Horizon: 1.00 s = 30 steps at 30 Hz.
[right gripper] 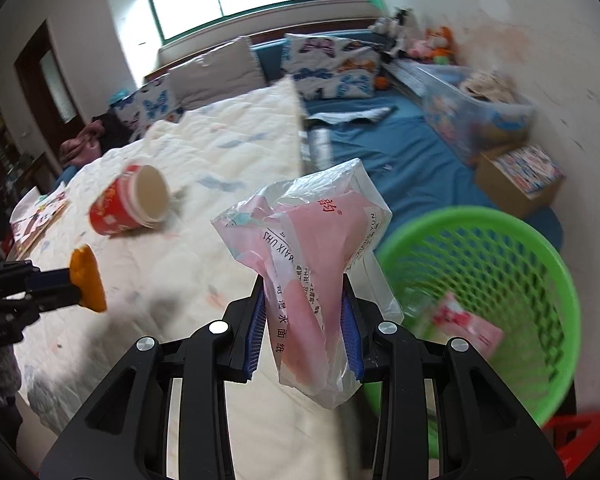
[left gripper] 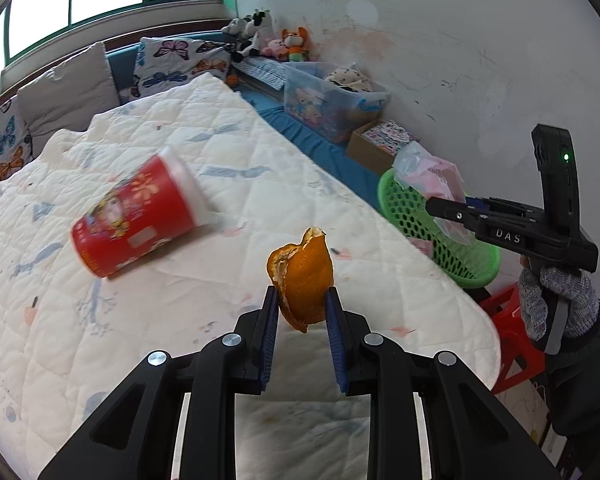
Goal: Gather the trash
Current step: 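Carry the pink bag over the green basket with the right tool and open it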
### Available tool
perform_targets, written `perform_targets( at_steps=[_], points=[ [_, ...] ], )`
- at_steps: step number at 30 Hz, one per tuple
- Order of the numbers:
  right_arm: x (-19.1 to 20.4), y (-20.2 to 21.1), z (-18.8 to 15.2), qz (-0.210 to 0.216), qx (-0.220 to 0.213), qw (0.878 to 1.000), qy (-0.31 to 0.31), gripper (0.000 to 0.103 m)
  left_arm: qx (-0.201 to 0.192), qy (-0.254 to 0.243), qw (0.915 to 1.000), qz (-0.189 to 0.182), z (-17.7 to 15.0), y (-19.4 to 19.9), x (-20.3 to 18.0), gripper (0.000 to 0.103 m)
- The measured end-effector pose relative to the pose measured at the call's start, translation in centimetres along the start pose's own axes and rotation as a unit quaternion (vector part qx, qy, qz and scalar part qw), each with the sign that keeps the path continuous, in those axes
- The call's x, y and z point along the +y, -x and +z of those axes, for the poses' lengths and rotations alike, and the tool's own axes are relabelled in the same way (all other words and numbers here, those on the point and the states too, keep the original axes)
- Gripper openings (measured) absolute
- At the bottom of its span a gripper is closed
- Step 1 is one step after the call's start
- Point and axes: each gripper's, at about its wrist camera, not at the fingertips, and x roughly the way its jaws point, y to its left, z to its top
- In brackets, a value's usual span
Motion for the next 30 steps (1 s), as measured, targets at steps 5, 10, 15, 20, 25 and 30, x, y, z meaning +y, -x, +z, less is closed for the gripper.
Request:
perform_targets(
  at_steps=[5, 10, 15, 20, 25, 30],
  points=[
    [-4.4, 1.2, -1.6, -0.04, 0.006, 0.999, -0.025, 0.036, 0.002, -0.021, 0.9997, -0.015, 1.3, -1.3, -3.1, 0.023],
    [-8.5, 1.7, -3.0, -0.07, 0.012, 0.996, -0.061, 0.038, 0.005, -0.039, 0.9987, -0.032, 2.9, -2.6, -6.3, 0.023],
    [-11.7, 2.0, -4.3, -0.083, 0.013, 0.992, -0.099, 0.048, 0.015, -0.063, 0.997, -0.042, 4.3, -4.4, -9.7, 0.023],
    [-13.5, 2.4, -5.0, -0.088, 0.012, 0.989, -0.114, 0.054, 0.027, -0.079, 0.9952, -0.052, 5.6, -6.4, -12.5, 0.023],
    [-14.3, 3.5, -5.4, -0.084, -0.001, 0.989, -0.125, 0.061, 0.037, -0.095, 0.9931, -0.058, 6.7, -8.6, -15.2, 0.023],
    [-14.8, 4.8, -5.6, -0.083, -0.013, 0.989, -0.125, 0.062, 0.052, -0.108, 0.991, -0.06, 7.3, -10.6, -17.1, 0.023]
  ],
)
